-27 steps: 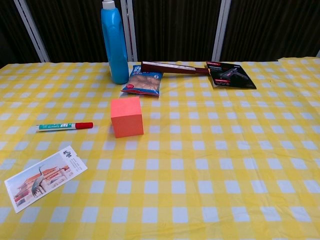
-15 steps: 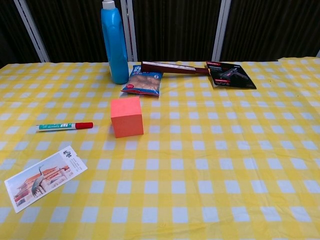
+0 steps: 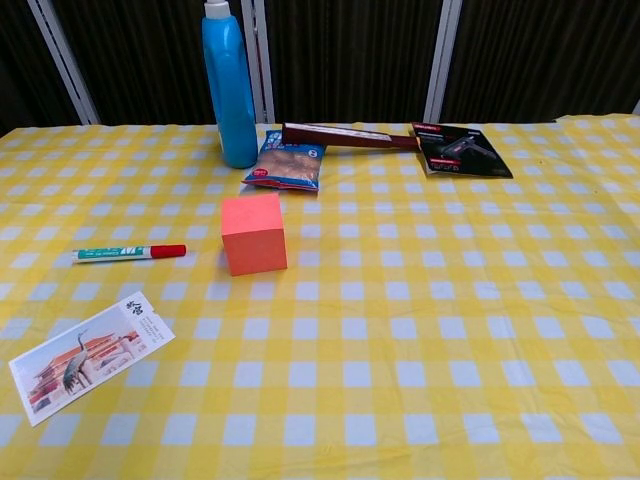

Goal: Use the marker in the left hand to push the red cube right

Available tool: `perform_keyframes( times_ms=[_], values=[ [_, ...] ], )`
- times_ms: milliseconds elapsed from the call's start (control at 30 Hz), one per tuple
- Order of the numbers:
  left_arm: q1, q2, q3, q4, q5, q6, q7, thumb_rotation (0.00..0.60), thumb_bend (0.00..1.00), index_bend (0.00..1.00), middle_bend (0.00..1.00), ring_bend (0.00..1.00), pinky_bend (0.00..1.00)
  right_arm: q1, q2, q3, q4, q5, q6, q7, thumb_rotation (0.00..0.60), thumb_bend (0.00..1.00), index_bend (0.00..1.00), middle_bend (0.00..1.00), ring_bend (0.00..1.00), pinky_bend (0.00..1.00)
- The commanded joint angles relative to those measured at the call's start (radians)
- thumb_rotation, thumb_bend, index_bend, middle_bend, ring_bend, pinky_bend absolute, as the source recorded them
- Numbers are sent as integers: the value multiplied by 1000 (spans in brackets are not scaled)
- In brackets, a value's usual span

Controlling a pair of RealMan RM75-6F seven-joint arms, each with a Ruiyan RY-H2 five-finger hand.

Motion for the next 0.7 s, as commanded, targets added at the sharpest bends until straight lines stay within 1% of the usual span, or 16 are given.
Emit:
perform_keyframes(
  times_ms=[33, 167, 300, 500, 700],
  values=[
    [-79, -76, -56, 49, -86, -69, 81, 600, 172, 318, 42, 0, 64, 0, 1, 0, 1, 0, -1, 5, 600, 378, 0, 0, 0, 0],
    [-150, -152, -98, 103, -173, -121, 152, 600, 224, 360, 61, 0, 72, 0, 3, -1, 1, -3, 0, 13, 600, 378, 0, 0, 0, 0],
    [-220, -226, -128, 164, -263, -162, 236, 600, 237, 391, 74, 0, 72, 1, 4, -1, 2, -5, -2, 20, 600, 378, 0, 0, 0, 0],
    [-297, -308, -145, 240, -364, -197, 332, 600, 280, 434, 86, 0, 72, 2, 7, -2, 0, -5, -5, 34, 600, 378, 0, 0, 0, 0],
    [-352, -376, -148, 311, -437, -219, 389, 600, 328, 454, 89, 0, 72, 2, 10, -2, -1, -7, -6, 48, 600, 378, 0, 0, 0, 0]
  ],
)
